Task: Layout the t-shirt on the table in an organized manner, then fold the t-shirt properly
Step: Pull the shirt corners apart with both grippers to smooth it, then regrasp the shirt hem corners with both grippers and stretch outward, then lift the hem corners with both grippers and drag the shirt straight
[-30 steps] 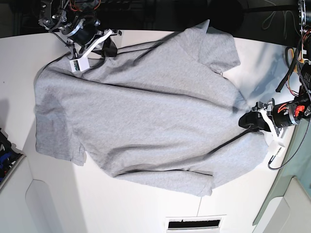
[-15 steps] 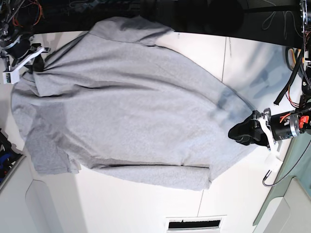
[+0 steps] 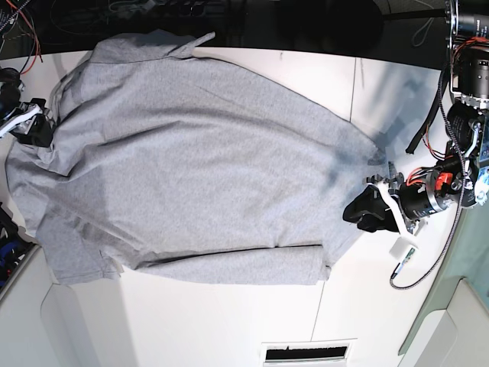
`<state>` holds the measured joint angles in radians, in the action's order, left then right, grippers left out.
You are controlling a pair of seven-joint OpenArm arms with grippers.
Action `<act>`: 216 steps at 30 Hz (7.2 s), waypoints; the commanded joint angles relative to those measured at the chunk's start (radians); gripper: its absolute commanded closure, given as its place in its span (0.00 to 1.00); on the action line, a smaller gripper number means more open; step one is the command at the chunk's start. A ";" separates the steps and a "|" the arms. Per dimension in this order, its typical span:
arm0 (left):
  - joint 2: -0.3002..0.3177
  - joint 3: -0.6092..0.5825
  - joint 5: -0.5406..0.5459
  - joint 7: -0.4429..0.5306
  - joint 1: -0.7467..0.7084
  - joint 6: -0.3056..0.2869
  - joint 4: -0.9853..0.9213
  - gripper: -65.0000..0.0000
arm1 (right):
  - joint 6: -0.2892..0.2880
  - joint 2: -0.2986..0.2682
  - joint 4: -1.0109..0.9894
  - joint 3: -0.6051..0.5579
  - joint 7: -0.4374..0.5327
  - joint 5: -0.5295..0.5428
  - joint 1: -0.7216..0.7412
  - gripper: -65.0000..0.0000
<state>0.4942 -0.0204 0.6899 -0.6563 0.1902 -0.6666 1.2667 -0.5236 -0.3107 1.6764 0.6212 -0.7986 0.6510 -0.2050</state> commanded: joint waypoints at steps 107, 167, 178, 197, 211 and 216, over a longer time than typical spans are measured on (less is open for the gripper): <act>0.129 0.060 0.348 -0.243 -0.129 -0.032 0.033 0.76 | 0.018 -0.119 -0.788 -0.199 0.064 -0.204 0.750 1.00; 0.116 0.283 0.162 -0.182 -0.525 -0.032 0.037 0.39 | -0.079 -0.091 -0.298 -0.286 -0.249 0.173 -0.098 0.48; 0.115 0.282 0.279 -0.301 -0.529 -0.032 0.037 0.44 | -0.079 -0.090 -0.297 -0.286 -0.257 0.195 -0.109 0.48; 0.207 0.295 0.547 -0.332 -0.542 -0.032 0.040 1.00 | -0.076 -0.091 -0.240 -0.139 -0.256 0.249 -0.151 1.00; 0.215 0.295 0.710 -0.492 -0.562 -0.032 0.091 1.00 | -0.084 -0.091 0.040 0.032 -0.312 0.336 -0.280 1.00; 0.222 0.296 0.706 -0.497 -0.562 -0.032 0.091 1.00 | -0.084 -0.091 0.040 0.032 -0.305 0.336 -0.280 1.00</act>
<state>0.6903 0.2665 1.3724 -1.1564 -0.3740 -0.6891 1.3437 -0.6060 -0.3847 1.7000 0.6437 -1.1183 0.9722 -0.4824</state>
